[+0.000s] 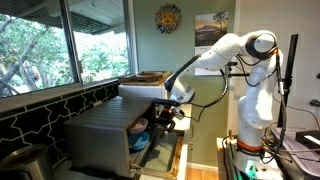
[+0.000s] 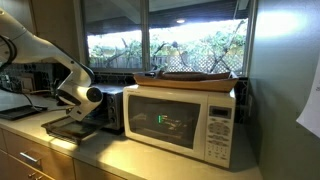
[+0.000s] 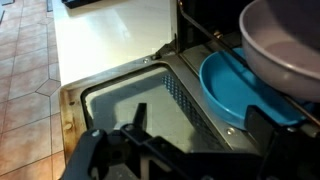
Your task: Remove the blue bowl from the pink bowl which is on top of the oven wire rack and put it in the oven under the oven wire rack and lastly close the oven door
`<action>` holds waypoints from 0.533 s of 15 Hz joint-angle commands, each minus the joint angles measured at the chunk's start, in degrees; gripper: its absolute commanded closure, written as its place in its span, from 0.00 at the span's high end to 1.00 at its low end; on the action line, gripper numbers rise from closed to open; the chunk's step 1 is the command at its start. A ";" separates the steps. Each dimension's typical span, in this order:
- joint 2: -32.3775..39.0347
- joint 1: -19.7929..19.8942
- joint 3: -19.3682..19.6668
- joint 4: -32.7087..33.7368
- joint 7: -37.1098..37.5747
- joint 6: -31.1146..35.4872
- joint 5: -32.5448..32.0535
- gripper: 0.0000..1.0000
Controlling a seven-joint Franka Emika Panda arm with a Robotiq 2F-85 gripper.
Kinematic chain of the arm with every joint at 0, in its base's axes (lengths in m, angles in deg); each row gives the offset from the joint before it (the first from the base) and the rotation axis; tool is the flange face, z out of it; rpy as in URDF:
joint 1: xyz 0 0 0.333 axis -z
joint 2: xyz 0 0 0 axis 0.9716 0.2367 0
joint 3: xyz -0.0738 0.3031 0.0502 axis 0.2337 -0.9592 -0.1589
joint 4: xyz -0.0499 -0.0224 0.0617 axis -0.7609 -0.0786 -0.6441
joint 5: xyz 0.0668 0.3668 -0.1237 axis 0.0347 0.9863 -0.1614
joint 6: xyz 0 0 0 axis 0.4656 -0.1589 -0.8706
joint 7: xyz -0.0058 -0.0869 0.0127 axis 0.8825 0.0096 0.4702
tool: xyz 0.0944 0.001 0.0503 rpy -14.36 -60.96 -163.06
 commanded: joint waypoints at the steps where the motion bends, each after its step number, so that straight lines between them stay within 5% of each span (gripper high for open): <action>1: -4.80 0.88 1.88 -2.88 -3.74 -3.60 -6.36 1.00; 8: -14.31 5.71 4.25 -7.56 -9.79 -6.57 -28.84 1.00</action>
